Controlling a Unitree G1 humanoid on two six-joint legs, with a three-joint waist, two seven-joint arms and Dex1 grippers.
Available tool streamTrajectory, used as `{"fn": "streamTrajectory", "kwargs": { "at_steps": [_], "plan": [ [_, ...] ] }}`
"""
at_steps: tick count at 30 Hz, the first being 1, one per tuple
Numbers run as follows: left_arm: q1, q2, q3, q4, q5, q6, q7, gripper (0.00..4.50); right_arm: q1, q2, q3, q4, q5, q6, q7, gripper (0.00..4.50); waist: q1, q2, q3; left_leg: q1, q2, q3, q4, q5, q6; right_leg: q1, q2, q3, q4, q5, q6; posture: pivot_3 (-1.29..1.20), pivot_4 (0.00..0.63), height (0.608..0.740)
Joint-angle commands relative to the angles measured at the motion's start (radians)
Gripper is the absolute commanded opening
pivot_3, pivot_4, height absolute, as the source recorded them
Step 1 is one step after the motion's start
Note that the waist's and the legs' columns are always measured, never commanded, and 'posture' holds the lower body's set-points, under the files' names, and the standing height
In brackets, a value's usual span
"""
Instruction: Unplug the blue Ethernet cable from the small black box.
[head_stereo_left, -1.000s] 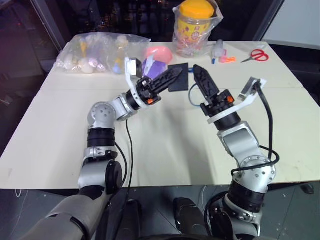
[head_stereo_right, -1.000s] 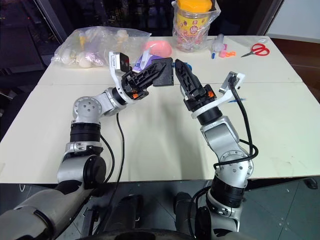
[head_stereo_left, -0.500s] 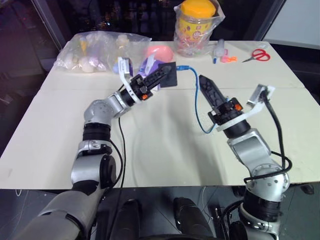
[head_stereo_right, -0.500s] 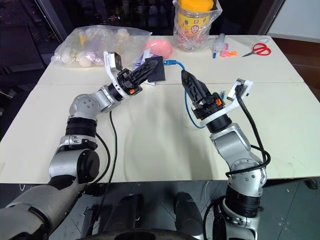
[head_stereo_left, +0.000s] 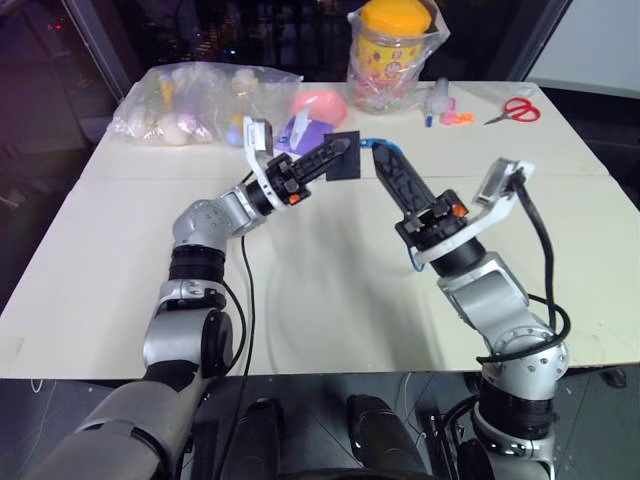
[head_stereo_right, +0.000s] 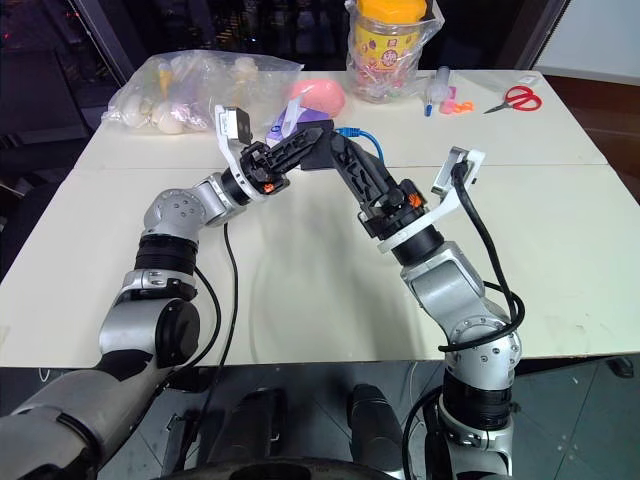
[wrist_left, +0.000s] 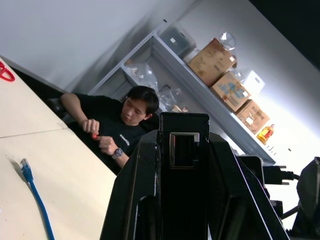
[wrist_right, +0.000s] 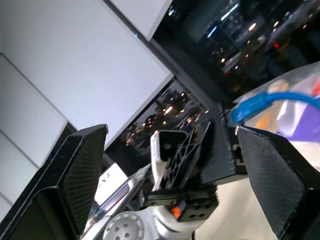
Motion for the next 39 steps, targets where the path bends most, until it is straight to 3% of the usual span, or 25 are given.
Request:
{"fn": "streamTrajectory", "kwargs": {
  "at_steps": [1,14,19,21,24,38,39],
  "plan": [
    [0.018,-0.002,-0.027,-0.106,-0.042,0.062,-0.046,0.51,0.002,0.012,0.003,0.034,0.002,-0.031,0.035,4.27,-0.001,0.000,0.000,0.000,0.000,0.000,0.000,0.000,0.000,0.000,0.000,0.000,0.000,0.000,0.000,0.00,0.150,0.740],
    [0.066,0.004,-0.028,-0.182,-0.078,0.125,-0.036,0.51,-0.013,0.016,0.016,0.085,-0.024,-0.050,0.068,4.27,-0.002,0.000,0.000,0.000,0.000,0.000,0.000,0.000,0.000,0.000,0.000,0.000,0.000,0.000,0.000,0.00,0.150,0.740],
    [0.077,-0.007,-0.038,-0.205,-0.079,0.135,-0.030,0.51,-0.019,0.022,0.022,0.090,-0.039,-0.062,0.073,2.78,-0.001,0.000,0.000,0.000,0.000,0.000,0.000,0.000,0.000,0.000,0.000,0.000,0.000,0.000,0.000,0.00,0.150,0.740],
    [0.081,-0.012,-0.041,-0.212,-0.078,0.136,-0.026,0.51,-0.021,0.029,0.028,0.095,-0.046,-0.066,0.072,1.58,-0.001,0.000,0.000,0.000,0.000,0.000,0.000,0.000,0.000,0.000,0.000,0.000,0.000,0.000,0.000,0.00,0.150,0.740],
    [0.082,-0.013,-0.042,-0.216,-0.081,0.136,-0.022,0.51,-0.022,0.037,0.033,0.102,-0.054,-0.070,0.076,0.40,-0.002,0.000,0.000,0.000,0.000,0.000,0.000,0.000,0.000,0.000,0.000,0.000,0.000,0.000,0.000,0.00,0.150,0.740],
    [0.080,-0.013,-0.029,-0.205,-0.083,0.123,-0.004,0.51,-0.023,0.050,0.034,0.119,-0.114,-0.094,0.109,0.40,-0.001,0.000,0.000,0.000,0.000,0.000,0.000,0.000,0.000,0.000,0.000,0.000,0.000,0.000,0.000,0.00,0.150,0.740],
    [0.080,-0.014,-0.028,-0.204,-0.083,0.122,-0.003,0.51,-0.021,0.052,0.035,0.120,-0.121,-0.098,0.114,1.43,-0.001,0.000,0.000,0.000,0.000,0.000,0.000,0.000,0.000,0.000,0.000,0.000,0.000,0.000,0.000,0.00,0.150,0.740]
  ]
}}
